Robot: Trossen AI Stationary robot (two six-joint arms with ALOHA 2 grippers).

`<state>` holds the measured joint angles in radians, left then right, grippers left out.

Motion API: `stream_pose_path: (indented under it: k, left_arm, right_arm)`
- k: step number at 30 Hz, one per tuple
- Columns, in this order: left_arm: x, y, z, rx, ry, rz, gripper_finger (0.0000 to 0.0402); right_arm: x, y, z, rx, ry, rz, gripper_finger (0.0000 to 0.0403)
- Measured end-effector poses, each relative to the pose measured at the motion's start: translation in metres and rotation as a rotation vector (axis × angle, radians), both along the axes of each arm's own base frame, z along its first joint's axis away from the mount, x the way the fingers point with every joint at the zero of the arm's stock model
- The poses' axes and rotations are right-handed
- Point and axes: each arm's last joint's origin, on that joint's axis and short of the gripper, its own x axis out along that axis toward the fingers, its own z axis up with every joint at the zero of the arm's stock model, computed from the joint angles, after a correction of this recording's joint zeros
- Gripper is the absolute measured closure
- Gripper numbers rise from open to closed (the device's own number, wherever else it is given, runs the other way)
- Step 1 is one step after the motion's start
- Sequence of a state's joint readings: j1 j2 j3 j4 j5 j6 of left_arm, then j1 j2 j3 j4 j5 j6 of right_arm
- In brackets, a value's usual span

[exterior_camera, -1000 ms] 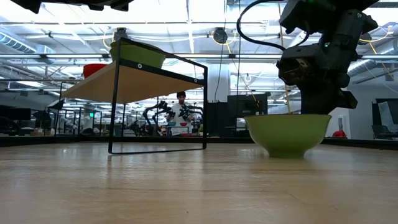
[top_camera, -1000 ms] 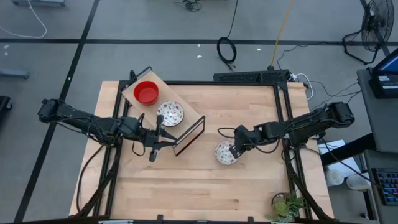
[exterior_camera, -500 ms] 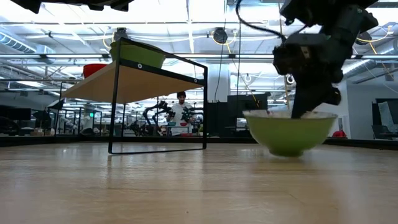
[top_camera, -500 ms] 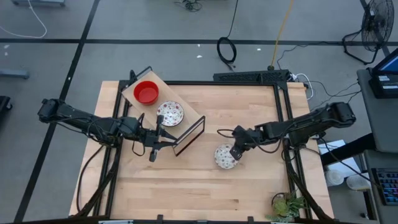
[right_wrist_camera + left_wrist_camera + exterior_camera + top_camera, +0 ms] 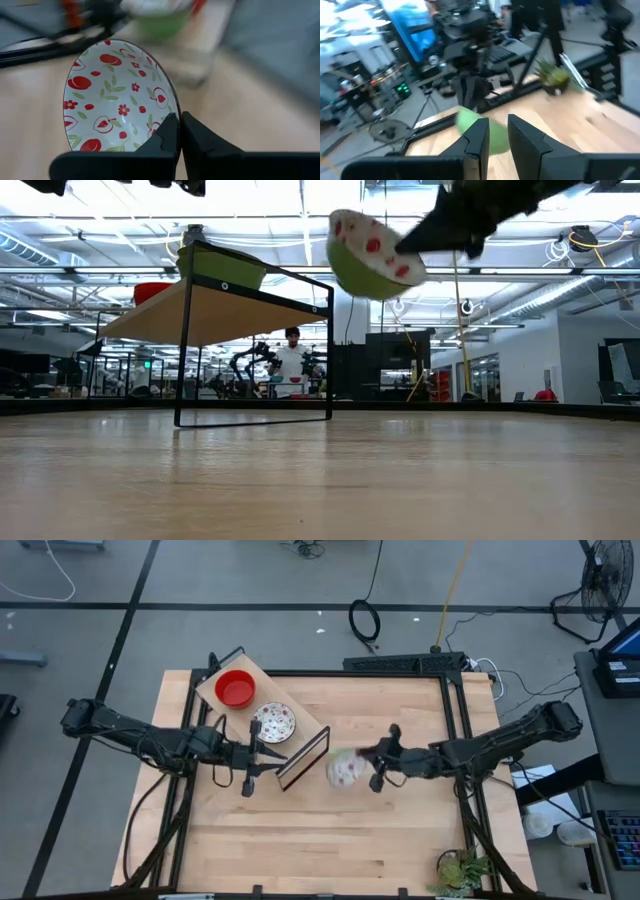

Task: Pick & Place Mini bowls
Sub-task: Stack the white patterned bowl on the white patterned bowls on the shelf

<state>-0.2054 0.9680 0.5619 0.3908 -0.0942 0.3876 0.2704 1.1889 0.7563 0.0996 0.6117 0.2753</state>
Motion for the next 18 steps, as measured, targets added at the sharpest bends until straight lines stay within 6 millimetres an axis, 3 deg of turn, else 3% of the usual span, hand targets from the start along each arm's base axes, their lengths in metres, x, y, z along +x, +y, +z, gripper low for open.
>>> stream_pose_path:
  k: [6,9,12,18]
  left_arm:
    - [0.003,0.006,0.025,-0.289,-0.056,0.213,0.0322]
    - [0.009,0.005,0.023,-0.278,-0.033,0.235,0.0302]
    - [0.020,0.001,0.016,-0.223,-0.031,0.184,0.0257]
    - [0.040,0.002,0.027,-0.167,-0.111,0.282,0.0155]
  right_arm:
    - [0.010,0.015,0.018,-0.404,-0.101,-0.284,0.0402]
    - [0.019,0.018,0.022,-0.487,-0.142,-0.342,0.0402]
    - [0.028,0.018,0.022,-0.550,-0.185,-0.372,0.0402]
    - [0.035,0.020,0.020,-0.611,-0.291,-0.390,0.0402]
